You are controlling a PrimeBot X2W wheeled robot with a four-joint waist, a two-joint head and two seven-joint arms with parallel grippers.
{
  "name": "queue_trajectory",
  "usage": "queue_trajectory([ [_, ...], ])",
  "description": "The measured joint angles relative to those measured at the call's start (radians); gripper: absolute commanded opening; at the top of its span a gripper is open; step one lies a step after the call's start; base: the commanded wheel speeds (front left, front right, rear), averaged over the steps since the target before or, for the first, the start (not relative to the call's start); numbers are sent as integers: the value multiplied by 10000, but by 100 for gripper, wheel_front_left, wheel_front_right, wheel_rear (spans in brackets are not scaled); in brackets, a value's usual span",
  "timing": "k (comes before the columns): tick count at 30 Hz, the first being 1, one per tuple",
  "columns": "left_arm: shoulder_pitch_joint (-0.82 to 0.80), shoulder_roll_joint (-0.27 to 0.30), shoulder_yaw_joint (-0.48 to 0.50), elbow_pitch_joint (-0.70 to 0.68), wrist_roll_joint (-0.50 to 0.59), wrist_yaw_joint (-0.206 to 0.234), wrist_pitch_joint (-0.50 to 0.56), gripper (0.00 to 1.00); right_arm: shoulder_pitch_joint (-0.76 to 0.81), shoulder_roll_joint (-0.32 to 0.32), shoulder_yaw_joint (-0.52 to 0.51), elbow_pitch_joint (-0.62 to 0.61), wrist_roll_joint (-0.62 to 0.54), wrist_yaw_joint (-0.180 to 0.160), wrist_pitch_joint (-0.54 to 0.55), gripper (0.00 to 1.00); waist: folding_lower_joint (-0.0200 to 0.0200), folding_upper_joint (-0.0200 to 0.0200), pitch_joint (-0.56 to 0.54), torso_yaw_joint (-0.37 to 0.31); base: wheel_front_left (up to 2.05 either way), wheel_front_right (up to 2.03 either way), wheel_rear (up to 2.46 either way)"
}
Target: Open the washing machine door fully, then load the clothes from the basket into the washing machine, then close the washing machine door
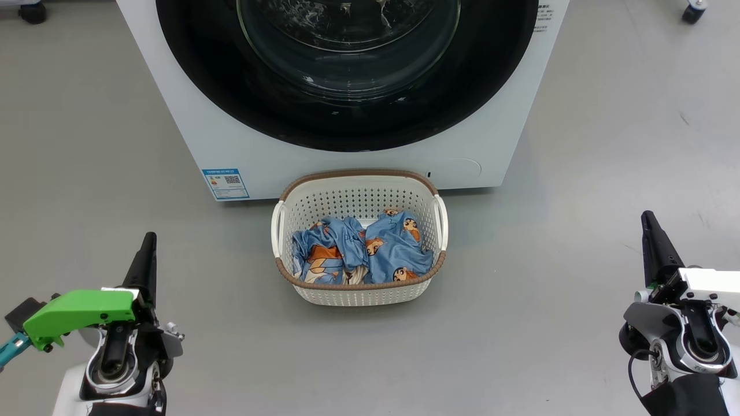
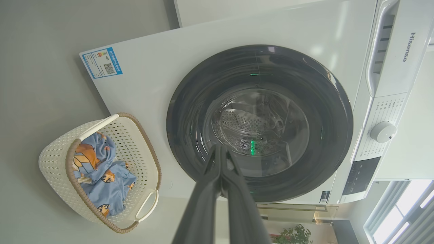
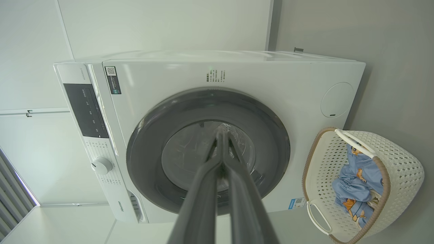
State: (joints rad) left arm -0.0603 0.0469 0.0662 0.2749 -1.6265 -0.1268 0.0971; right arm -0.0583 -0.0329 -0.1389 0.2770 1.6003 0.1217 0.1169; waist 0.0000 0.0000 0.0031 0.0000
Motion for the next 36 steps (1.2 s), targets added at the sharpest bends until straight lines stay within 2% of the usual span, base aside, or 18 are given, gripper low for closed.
queue_trajectory([
  [1,0,0,0,0,0,0,0,0,0,0,0,0,0,0,0,0,0,0,0,0,0,0,0],
  [2,10,-4,-6,23,0,0,-2,100,11,12,-2,23,0,-4,0,100,0,0,0,0,0,0,0],
  [3,49,-15,-23,100,0,0,-4,0,59,33,-2,84,-2,-6,0,0,0,0,0,0,0,0,0],
  [4,139,-44,-38,199,0,2,-4,0,143,81,-2,207,-2,-8,0,0,0,0,1,-1,0,0,0],
  [5,241,-84,-48,314,0,2,-4,100,260,127,4,305,-2,-8,0,100,0,0,1,-1,0,0,0],
  [13,430,-211,-65,412,0,13,-13,100,462,211,15,468,-38,-8,-2,100,0,0,6,2,0,0,0],
  [25,336,-182,-138,255,297,13,-117,100,230,-82,142,412,-639,-8,-236,100,0,0,42,-4,0,0,0],
  [36,116,203,-600,-13,1147,13,-464,100,3,-487,464,405,-1616,-8,-639,100,0,0,100,0,0,0,0],
])
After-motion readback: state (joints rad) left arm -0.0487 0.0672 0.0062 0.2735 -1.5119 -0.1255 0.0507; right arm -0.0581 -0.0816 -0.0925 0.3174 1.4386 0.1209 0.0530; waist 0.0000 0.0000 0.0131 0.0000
